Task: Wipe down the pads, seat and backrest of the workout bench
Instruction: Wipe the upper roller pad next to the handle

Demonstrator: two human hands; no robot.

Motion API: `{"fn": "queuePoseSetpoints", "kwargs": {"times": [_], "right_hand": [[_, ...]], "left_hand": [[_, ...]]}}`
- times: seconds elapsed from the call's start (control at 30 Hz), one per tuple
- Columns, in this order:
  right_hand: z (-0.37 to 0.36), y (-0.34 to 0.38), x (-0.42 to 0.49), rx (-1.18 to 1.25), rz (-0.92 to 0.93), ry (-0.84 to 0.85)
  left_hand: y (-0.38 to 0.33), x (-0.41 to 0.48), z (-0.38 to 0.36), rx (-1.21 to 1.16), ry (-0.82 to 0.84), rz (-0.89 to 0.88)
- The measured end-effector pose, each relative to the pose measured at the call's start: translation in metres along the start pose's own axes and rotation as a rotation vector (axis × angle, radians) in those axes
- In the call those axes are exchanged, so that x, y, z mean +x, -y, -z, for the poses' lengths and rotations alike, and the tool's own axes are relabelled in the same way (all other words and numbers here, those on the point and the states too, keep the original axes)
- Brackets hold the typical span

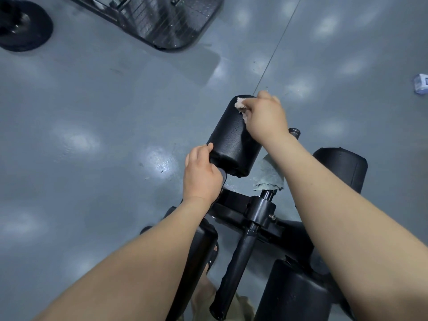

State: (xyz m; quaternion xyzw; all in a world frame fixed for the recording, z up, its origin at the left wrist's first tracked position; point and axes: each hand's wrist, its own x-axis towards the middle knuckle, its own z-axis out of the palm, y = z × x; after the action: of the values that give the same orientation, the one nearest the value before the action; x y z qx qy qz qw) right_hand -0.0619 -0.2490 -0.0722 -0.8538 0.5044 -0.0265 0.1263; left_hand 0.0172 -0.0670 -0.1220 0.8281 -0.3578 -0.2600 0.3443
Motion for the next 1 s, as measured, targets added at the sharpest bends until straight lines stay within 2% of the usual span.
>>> {"fn": "queuePoseSetpoints", "kwargs": {"times": [0.23, 0.5, 0.7, 0.83, 0.9, 1.0], "right_hand": [[-0.005, 0.017, -0.040, -0.025, 0.105, 0.032], [-0.016, 0.034, -0.083, -0.058, 0.136, 0.003], [-0.011, 0.040, -0.100, -0.069, 0.158, 0.074], [0.002, 0.040, -0.107, -0.019, 0.236, 0.166], [0.012, 0.035, -0.099, 0.040, 0.190, 0.129], [0.018, 0.021, -0.075, 0.078, 0.028, 0.022]], "left_hand": [[-0.002, -0.001, 0.001, -0.002, 0.004, 0.002], [-0.004, -0.001, 0.003, -0.071, -0.012, 0.022], [-0.005, 0.000, 0.001, -0.094, -0.033, 0.122], [-0.003, 0.000, -0.001, -0.088, -0.025, 0.129], [-0.002, 0.000, 0.000, -0.085, -0.026, 0.110], [-0.001, -0.002, 0.002, -0.067, -0.006, 0.067]]}}
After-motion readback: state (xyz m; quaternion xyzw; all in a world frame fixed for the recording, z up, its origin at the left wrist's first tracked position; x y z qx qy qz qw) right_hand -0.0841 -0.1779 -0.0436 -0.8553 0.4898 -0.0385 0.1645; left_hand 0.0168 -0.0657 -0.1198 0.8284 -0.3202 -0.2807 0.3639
